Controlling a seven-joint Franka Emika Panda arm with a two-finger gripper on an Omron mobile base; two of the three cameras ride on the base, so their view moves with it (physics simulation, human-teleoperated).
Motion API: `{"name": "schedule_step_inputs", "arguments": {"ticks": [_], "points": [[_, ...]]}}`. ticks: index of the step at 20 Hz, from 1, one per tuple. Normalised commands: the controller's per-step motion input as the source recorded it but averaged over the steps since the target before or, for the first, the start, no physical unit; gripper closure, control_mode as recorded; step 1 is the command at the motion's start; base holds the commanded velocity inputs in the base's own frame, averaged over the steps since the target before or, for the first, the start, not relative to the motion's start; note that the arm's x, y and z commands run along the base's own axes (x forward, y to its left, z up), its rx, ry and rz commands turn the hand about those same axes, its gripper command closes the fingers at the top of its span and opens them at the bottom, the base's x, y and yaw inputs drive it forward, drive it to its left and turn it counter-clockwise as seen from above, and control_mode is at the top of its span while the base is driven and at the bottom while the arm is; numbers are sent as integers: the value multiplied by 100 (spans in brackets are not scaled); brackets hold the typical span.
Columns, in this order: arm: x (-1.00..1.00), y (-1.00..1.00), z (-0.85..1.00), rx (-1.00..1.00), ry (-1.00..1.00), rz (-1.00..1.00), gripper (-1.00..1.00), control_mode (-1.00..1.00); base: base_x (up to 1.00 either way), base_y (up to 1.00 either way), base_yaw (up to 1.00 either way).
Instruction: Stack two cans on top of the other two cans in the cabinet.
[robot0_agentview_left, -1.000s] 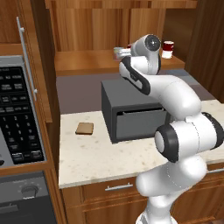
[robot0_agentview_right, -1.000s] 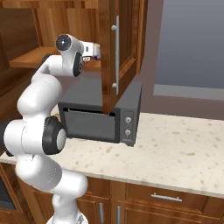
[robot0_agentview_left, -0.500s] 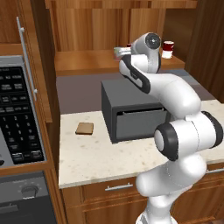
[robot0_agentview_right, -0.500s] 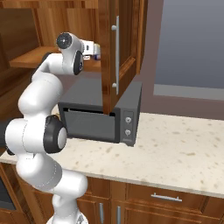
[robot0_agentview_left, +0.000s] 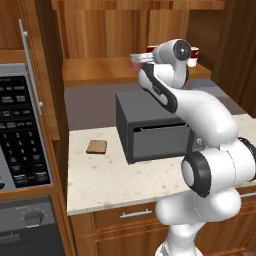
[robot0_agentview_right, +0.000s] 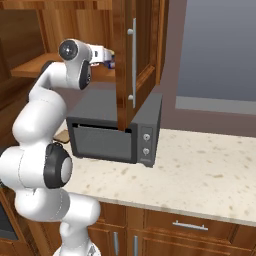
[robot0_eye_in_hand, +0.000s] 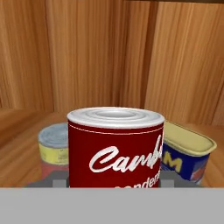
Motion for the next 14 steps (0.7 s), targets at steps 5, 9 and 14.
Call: {"name": "schedule_step_inputs", "arguments": {"ticks": [5,9,14], "points": [[-26,0,31,1,-6,1,100,-100,0,0,0],[-15,0,39,0,0,0,100,-100,0,0,0],[-13,7,31,0,0,0,100,-100,0,0,0]]}}
